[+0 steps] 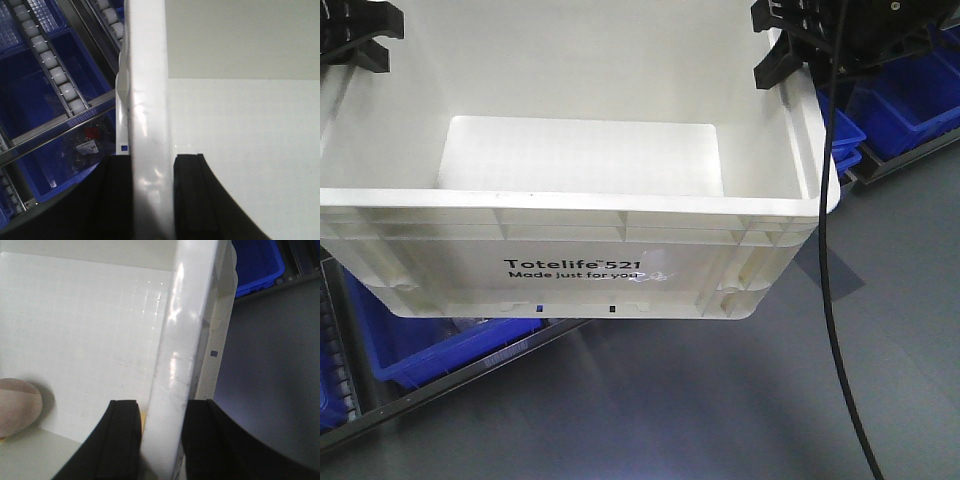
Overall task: Place moving items into box and shelve
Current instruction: 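Hold the crate while the base turns to face the shelf, then hold the crate above the shelf rail while the base aligns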
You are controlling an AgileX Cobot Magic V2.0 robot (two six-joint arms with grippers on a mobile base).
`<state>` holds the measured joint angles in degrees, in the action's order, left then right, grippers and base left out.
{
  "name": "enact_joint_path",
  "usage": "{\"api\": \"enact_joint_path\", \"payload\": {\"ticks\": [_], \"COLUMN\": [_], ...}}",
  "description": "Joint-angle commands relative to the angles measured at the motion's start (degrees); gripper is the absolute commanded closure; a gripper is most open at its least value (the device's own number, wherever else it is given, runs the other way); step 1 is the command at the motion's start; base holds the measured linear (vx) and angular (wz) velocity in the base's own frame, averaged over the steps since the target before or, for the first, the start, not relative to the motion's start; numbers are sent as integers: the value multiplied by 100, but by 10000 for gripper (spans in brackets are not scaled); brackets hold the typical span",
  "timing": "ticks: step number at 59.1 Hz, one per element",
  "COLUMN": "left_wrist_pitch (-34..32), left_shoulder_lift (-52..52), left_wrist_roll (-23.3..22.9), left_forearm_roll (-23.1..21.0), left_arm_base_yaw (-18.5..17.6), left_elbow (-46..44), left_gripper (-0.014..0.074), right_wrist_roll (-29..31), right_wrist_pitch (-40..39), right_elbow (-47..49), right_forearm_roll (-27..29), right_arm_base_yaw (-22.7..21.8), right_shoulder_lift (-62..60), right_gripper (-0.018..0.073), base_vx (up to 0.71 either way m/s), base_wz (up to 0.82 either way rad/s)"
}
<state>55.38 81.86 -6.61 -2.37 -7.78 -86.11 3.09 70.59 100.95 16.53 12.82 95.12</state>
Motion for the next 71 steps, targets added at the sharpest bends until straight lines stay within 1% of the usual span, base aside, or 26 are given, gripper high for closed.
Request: {"api": "enact_joint_path", "payload": {"ticks": [1,71], "left_wrist_pitch": [-831,-831], "left_shoulder_lift": [-230,-230], "left_wrist_roll": [-62,-62], "left_forearm_roll": [-875,-875], "left_arm_base_yaw": [-163,-163], "left_elbow": [-257,-257], "left_gripper": [611,611], "right_wrist_roll": [136,136], "right_wrist_pitch": [-541,-541], "right_elbow": [230,230], "right_forearm_roll": [1428,1428], "right_arm_base_yaw": [146,146], "right_shoulder_lift": [-341,-341], "right_gripper": [571,571], "base_vx": [0,4], "base_wz": [11,22]}}
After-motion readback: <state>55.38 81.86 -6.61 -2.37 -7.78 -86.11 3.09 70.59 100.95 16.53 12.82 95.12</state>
